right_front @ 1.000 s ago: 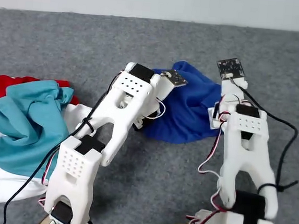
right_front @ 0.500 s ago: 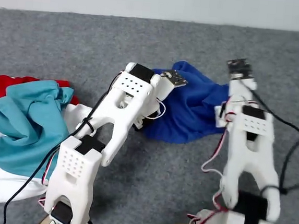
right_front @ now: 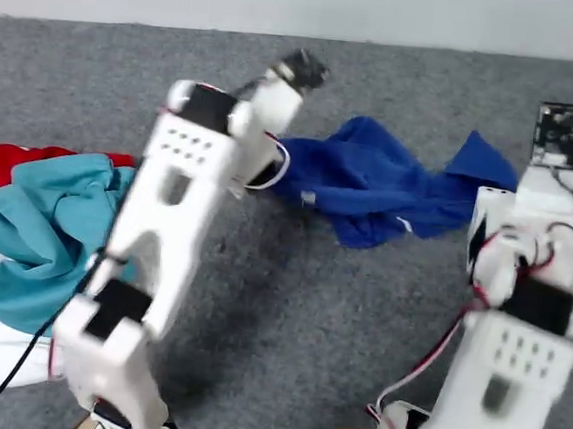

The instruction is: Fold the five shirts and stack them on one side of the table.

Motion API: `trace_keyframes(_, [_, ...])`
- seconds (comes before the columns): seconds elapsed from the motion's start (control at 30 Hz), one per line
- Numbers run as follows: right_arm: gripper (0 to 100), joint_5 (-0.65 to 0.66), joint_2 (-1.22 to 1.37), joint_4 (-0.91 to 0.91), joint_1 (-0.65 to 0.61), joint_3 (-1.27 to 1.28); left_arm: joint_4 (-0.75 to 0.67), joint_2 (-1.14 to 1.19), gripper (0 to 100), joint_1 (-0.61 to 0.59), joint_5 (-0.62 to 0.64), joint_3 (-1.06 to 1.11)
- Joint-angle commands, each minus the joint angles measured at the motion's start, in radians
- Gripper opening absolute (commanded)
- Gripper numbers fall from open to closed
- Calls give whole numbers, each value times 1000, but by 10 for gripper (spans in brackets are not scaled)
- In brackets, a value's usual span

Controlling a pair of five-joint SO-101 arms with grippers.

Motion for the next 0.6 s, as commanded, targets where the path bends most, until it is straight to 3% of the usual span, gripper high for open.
trace_keyframes(0.0, [9, -11, -173, -4, -7, -14, 20, -226, 11, -37, 14, -35])
trace_keyframes(0.2, [9, -91, -332, -8, -4, -77, 20, -457, 11, -40, 14, -35])
trace_keyframes(0.57, [9, -103, -351, 122, 1, -511, 20, -848, 11, -46, 14, -35])
